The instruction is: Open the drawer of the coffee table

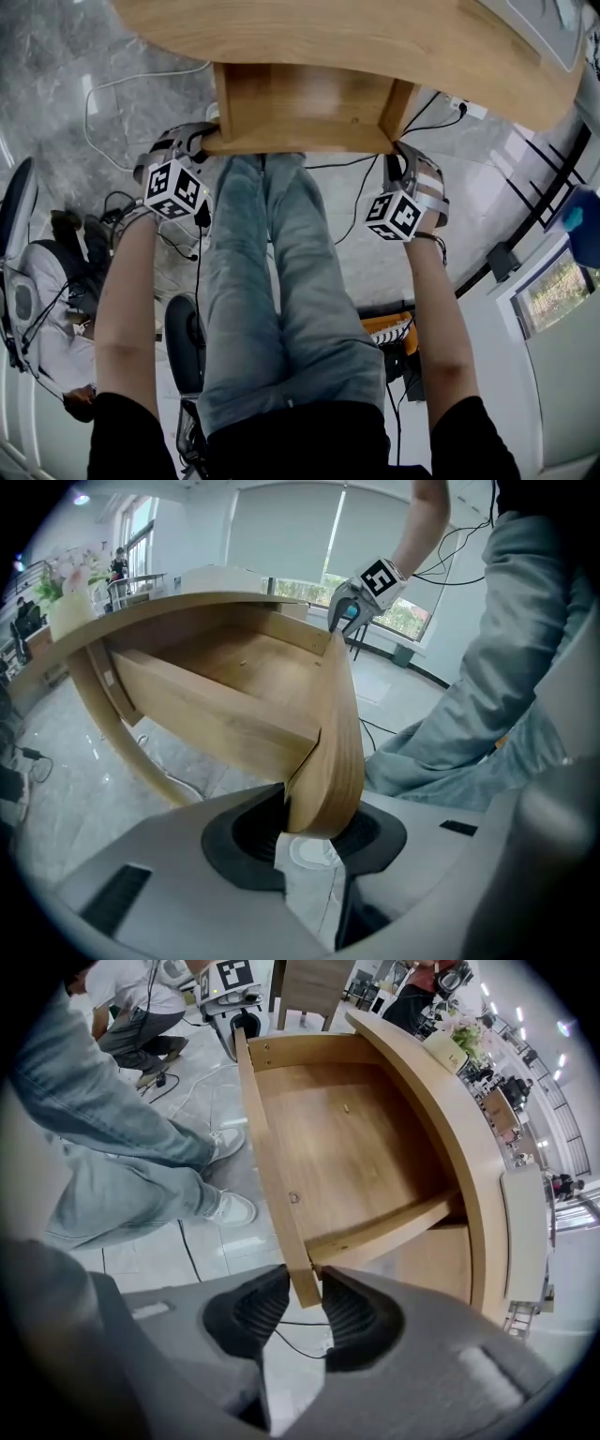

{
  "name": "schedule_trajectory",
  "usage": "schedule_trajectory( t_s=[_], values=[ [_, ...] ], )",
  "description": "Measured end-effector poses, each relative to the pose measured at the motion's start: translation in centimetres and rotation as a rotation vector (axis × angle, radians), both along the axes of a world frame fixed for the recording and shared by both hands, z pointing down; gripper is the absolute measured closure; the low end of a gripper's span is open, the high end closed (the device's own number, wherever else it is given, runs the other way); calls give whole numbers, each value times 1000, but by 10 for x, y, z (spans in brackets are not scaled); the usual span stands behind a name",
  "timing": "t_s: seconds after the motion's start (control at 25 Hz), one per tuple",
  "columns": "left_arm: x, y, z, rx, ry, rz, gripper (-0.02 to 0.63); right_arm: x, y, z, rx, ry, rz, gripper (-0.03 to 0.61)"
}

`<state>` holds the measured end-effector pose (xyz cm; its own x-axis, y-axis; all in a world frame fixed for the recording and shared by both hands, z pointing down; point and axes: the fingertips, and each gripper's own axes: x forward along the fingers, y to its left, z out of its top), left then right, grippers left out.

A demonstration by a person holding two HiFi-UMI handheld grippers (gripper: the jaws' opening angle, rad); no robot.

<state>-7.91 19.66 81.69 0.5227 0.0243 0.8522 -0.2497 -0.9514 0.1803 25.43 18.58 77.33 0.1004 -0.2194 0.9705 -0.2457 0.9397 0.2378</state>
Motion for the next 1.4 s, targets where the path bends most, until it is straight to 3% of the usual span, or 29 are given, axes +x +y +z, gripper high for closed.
schedule_trajectory(
  t_s=[0.36,0.88,1.24,1.4],
  values=[
    [1,3,19,-48,-17,-42,479,1,-1,14,-16,20,42,453],
    [-23,17,-17,-159,-70,-115,458,-34,-3,-32,-79,-43,103,433],
    [-44,17,-79,-162,-83,-188,460,-45,-24,-91,-75,-127,223,436],
    [-28,2,-130,-149,-25,-294,519,-45,-33,-133,-76,-198,270,482]
  ],
)
